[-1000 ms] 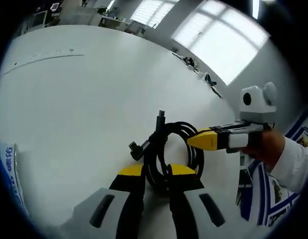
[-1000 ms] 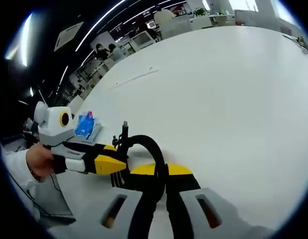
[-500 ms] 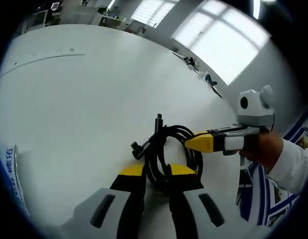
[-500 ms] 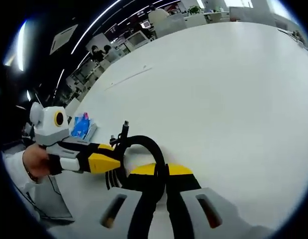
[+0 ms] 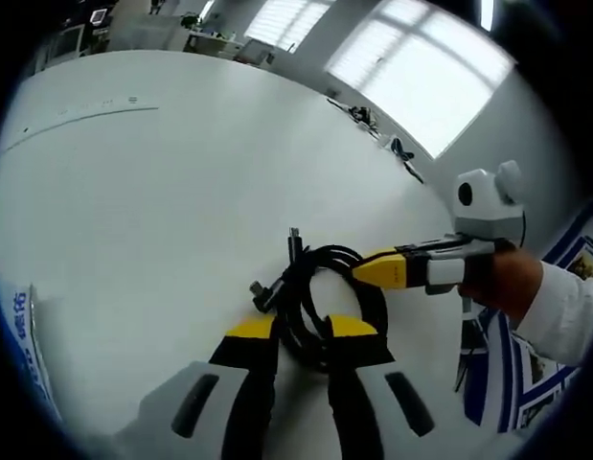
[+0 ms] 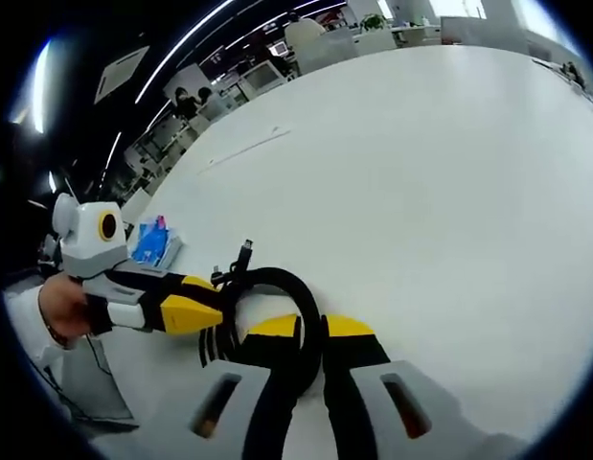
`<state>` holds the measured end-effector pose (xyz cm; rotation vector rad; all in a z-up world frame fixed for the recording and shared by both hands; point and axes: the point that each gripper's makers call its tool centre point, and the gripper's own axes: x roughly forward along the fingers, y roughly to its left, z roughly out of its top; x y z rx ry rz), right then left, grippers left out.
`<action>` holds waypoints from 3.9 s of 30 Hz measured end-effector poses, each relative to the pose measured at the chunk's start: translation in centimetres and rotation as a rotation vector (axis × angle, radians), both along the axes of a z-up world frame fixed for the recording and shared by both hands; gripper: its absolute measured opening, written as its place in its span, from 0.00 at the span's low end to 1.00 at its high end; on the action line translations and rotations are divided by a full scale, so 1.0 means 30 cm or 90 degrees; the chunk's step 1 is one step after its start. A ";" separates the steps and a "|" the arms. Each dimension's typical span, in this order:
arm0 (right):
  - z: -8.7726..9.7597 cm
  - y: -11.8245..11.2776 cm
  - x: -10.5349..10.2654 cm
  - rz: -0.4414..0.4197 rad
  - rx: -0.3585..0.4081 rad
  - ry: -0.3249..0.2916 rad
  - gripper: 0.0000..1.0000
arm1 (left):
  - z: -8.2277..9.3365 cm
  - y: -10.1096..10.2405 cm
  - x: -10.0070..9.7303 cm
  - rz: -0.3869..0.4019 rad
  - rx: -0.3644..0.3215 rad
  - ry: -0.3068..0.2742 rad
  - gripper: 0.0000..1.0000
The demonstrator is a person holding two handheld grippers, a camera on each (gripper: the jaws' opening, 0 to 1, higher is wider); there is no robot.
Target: Arrange the tabletop items into an orderly group along one side of the table until the central work area is clear of visible clutter.
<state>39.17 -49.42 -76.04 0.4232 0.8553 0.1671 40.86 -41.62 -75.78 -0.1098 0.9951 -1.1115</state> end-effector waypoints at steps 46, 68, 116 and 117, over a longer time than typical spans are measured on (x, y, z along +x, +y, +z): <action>0.130 0.013 -0.004 -0.004 -0.039 -0.051 0.25 | 0.132 0.036 -0.016 -0.019 -0.050 -0.022 0.41; 0.251 0.047 -0.010 0.006 -0.062 -0.091 0.35 | 0.246 0.121 -0.024 -0.027 -0.102 -0.054 0.59; 0.447 0.448 0.021 0.019 -0.063 -0.159 0.43 | 0.551 0.657 0.014 0.021 -0.156 -0.160 0.76; 0.450 0.462 0.025 0.020 -0.062 -0.161 0.43 | 0.553 0.671 0.016 0.023 -0.155 -0.159 0.76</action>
